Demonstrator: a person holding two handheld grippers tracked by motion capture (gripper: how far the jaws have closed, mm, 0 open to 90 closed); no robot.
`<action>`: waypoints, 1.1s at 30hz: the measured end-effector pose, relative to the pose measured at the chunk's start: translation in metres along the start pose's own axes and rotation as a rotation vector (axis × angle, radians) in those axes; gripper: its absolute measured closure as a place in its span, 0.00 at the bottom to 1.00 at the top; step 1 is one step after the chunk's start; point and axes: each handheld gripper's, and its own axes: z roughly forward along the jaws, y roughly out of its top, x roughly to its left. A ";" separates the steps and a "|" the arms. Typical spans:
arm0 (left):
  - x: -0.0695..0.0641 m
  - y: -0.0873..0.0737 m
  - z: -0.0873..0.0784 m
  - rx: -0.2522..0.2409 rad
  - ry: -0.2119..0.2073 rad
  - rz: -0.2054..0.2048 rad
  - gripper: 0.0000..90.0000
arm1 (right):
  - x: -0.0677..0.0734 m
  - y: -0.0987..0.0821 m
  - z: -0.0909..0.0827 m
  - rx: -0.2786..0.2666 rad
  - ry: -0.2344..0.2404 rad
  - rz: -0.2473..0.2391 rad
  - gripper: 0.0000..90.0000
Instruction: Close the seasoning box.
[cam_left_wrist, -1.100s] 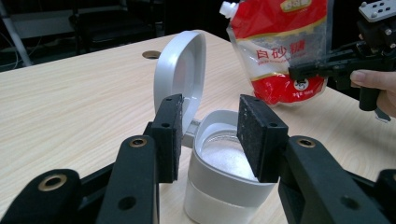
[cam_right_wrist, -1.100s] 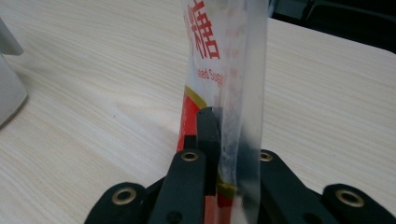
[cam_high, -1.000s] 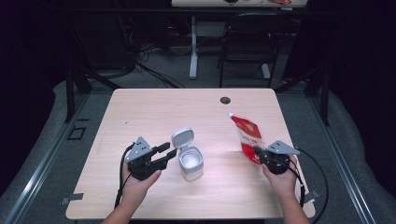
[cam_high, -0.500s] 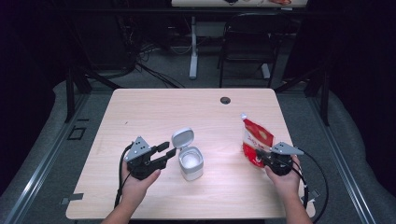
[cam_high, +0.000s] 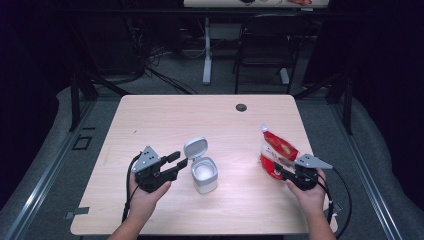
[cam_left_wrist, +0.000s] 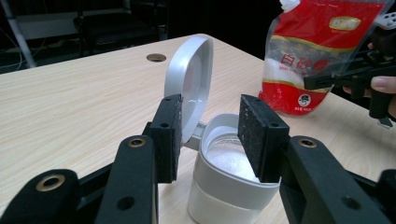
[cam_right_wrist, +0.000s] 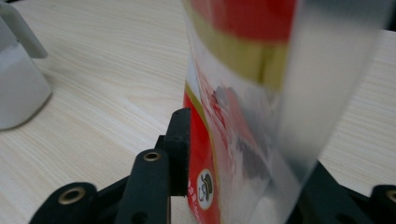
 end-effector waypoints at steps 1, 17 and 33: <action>0.001 0.000 -0.001 0.006 -0.004 0.002 0.67 | -0.001 0.000 -0.002 0.004 0.003 -0.004 0.70; 0.004 -0.002 0.000 0.015 -0.001 -0.004 0.66 | -0.002 0.000 -0.016 0.016 -0.005 0.000 0.56; 0.008 -0.004 0.001 0.020 0.012 -0.013 0.66 | -0.001 0.001 -0.018 0.017 -0.014 0.007 0.54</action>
